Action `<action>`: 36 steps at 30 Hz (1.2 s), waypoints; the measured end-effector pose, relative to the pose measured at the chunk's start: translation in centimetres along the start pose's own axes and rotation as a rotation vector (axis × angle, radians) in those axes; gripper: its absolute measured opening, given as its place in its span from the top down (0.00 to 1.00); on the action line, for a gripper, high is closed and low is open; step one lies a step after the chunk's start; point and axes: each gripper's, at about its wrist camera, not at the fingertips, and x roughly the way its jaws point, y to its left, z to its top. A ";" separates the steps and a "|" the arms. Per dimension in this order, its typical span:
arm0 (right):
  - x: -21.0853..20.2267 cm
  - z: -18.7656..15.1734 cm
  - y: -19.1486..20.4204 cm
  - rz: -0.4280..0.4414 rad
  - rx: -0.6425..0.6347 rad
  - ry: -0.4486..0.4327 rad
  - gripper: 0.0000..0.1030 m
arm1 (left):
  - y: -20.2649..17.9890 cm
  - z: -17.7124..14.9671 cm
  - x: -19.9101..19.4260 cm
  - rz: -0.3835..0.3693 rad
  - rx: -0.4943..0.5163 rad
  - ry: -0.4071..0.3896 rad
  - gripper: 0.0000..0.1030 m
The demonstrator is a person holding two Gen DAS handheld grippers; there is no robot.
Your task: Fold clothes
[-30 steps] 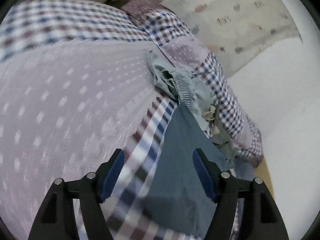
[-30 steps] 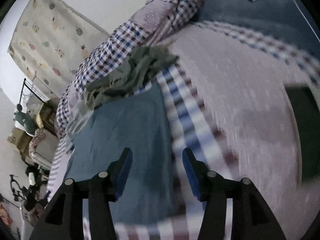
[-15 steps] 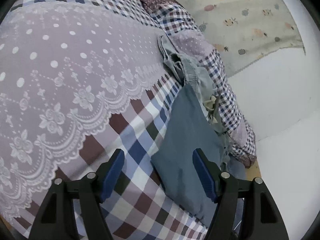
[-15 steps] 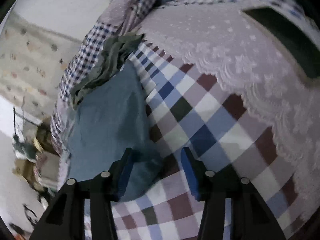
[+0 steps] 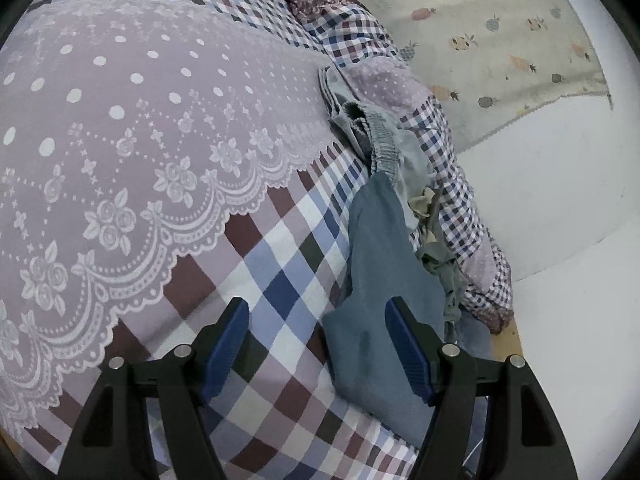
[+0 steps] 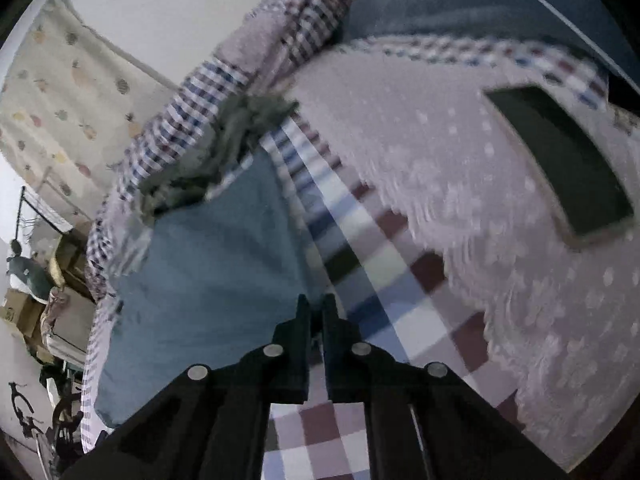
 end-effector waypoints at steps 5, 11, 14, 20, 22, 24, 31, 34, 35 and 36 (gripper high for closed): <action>1.2 -0.1 -1.0 -0.023 0.074 0.021 0.89 | -0.8 -0.5 1.2 -0.002 0.045 0.043 0.28; 1.5 -0.2 -1.7 0.004 0.135 0.025 0.87 | -2.4 -0.8 3.7 0.001 0.095 0.079 0.37; 1.5 -0.4 -1.5 0.006 0.125 0.026 0.87 | -2.5 -0.7 5.0 0.014 0.084 0.105 0.85; 1.7 -0.3 -1.7 0.026 0.130 0.031 0.87 | -3.1 -0.3 2.6 -0.050 0.079 -0.008 0.98; 1.5 -0.3 -1.8 0.026 0.128 0.028 0.87 | -3.1 0.0 1.1 -0.045 0.080 -0.082 0.98; 1.3 -0.3 -1.7 0.015 0.121 0.021 0.87 | -1.5 0.2 1.5 0.013 0.014 -0.064 0.97; 1.2 -0.4 -1.9 0.000 0.128 0.019 0.87 | 0.4 0.0 1.0 0.058 -0.081 -0.028 0.51; 1.1 -0.4 -1.9 -0.001 0.135 0.017 0.87 | 0.6 -0.5 0.3 0.023 -0.094 -0.031 0.31; 1.1 -0.5 -1.9 -0.001 0.137 0.016 0.87 | 0.7 -0.6 0.4 0.017 -0.095 -0.017 0.31; 1.1 -0.5 -1.9 -0.001 0.140 0.016 0.87 | 0.7 -0.6 0.5 0.011 -0.094 -0.003 0.31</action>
